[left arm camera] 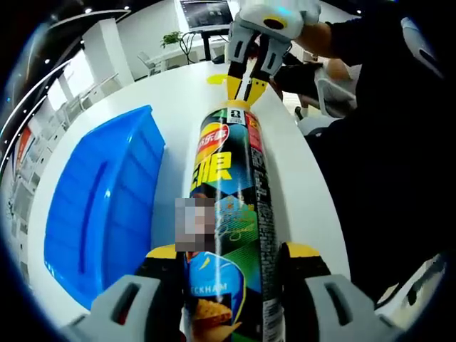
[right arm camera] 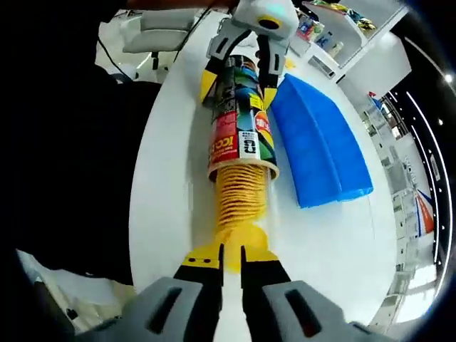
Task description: Open the lid of the chip container on the table, take out the chips, place them into the box in front of the container, and close the lid
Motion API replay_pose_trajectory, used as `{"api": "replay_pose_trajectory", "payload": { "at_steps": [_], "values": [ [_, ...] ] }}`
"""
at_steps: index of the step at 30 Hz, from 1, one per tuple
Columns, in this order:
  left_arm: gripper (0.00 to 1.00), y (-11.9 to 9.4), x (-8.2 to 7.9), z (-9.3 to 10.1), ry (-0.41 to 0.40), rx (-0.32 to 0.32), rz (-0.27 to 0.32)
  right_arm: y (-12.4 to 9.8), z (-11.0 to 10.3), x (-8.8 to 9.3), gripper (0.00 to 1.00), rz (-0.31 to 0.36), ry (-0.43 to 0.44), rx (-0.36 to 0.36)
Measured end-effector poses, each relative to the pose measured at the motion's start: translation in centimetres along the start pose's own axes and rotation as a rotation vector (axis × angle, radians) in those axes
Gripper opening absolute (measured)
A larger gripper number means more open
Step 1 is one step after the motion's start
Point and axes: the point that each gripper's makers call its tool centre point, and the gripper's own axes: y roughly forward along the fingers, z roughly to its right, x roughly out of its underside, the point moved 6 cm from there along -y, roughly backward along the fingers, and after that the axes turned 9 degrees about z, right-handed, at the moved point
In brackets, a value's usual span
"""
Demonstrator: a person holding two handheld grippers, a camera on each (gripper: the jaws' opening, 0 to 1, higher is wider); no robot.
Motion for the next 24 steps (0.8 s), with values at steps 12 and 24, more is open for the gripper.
{"api": "replay_pose_trajectory", "payload": {
  "at_steps": [12,24],
  "values": [
    [0.55,0.0,-0.1,0.3,0.004,0.000,0.005,-0.9,-0.5,-0.1,0.11,-0.003,-0.099,0.128],
    [0.55,0.0,-0.1,0.5,0.009,-0.004,0.000,-1.1,-1.0,0.6,0.06,0.046,-0.011,0.206]
  ]
}}
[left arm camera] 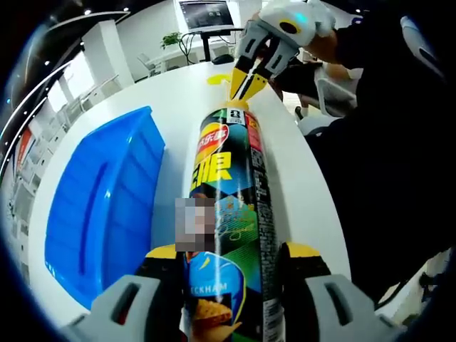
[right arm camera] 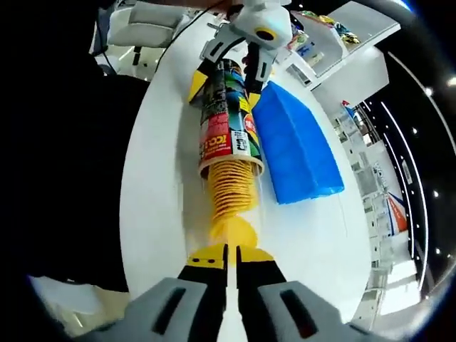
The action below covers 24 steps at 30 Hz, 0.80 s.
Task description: Open the lid of the chip container on the table, take out the chips, place them into the box in front of the container, and close the lid
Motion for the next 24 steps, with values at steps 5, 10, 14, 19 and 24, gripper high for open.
{"api": "replay_pose_trajectory", "payload": {
  "at_steps": [5,10,14,19,24],
  "values": [
    [0.55,0.04,0.04,-0.19,0.000,0.004,-0.006,0.69,-0.26,0.29,0.08,0.008,-0.010,0.010],
    [0.55,0.03,0.01,-0.08,-0.001,0.004,-0.005,0.68,-0.09,0.20,0.09,0.013,-0.032,0.040],
    [0.56,0.01,-0.04,-0.05,-0.002,0.003,0.001,0.26,-0.20,0.27,0.08,0.025,-0.002,0.077],
    [0.56,0.06,0.04,-0.30,-0.001,0.006,-0.004,0.35,-0.55,0.81,0.06,0.063,0.113,0.129],
    [0.56,0.10,0.07,-0.37,0.001,0.006,-0.004,0.69,-1.04,0.17,0.06,0.091,0.101,0.139]
  ]
}}
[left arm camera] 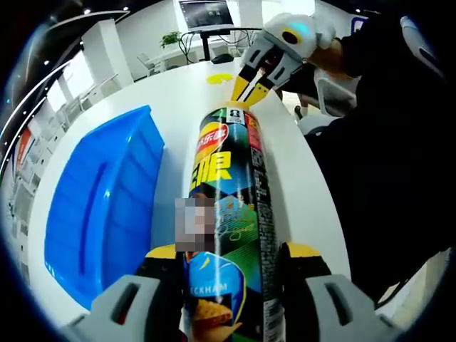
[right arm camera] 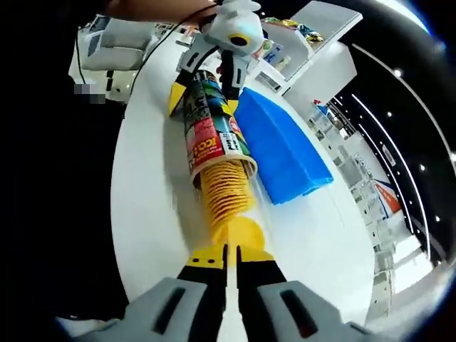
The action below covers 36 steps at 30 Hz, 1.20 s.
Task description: Open the lid of the chip container on the table, take out the chips, place them into the box in front of the container, and close the lid
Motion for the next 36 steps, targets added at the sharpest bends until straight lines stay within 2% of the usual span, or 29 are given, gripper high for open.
{"api": "replay_pose_trajectory", "payload": {
  "at_steps": [2,6,14,21,28,36],
  "values": [
    [0.56,0.0,0.0,0.1,0.002,0.000,-0.003,0.4,-0.1,-0.3,0.06,0.004,-0.022,-0.011],
    [0.56,0.0,-0.1,0.2,0.006,-0.003,-0.006,0.9,-0.2,-0.4,0.03,-0.031,-0.076,-0.070],
    [0.56,0.0,-0.1,0.4,0.004,-0.001,0.000,0.9,-0.1,-0.4,0.02,-0.056,-0.088,-0.061],
    [0.56,0.0,-0.2,0.5,0.004,0.002,0.003,-0.5,0.8,-0.7,0.01,-0.036,-0.038,-0.050],
    [0.56,0.0,-0.1,0.2,0.004,0.002,0.004,-1.9,1.0,-1.0,0.01,-0.011,0.006,-0.072],
    [0.56,0.0,-0.1,0.4,0.004,0.003,0.002,-3.8,1.3,-1.7,0.00,0.023,0.049,-0.059]
  ]
}}
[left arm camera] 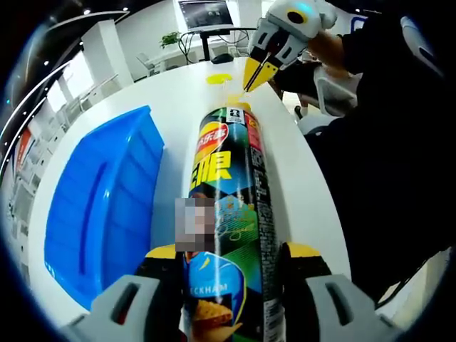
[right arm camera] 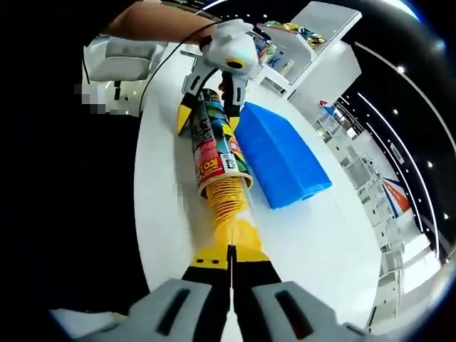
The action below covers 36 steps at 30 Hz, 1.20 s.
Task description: Open the lid of the chip container on the table, take out the chips, place them into the box in front of the container, and close the lid
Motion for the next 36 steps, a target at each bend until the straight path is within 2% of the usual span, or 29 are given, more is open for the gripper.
{"api": "replay_pose_trajectory", "payload": {
  "at_steps": [8,12,20,28,36],
  "values": [
    [0.56,0.0,0.1,-0.2,-0.002,0.000,0.006,-1.3,-0.3,-1.1,0.00,0.039,0.040,-0.018],
    [0.56,0.1,0.0,-0.1,-0.003,0.000,0.007,-1.9,-0.2,-2.4,0.00,0.076,0.062,-0.029],
    [0.56,0.0,0.0,0.0,-0.001,-0.002,0.017,-2.3,2.2,-4.9,0.00,0.106,0.013,0.009],
    [0.56,-0.1,0.1,-0.2,-0.003,-0.003,0.025,0.4,5.6,-7.4,0.00,0.130,-0.050,0.021],
    [0.56,0.2,-0.2,0.1,-0.002,-0.001,0.013,3.3,8.3,-9.0,0.00,0.148,-0.057,0.003]
  ]
}}
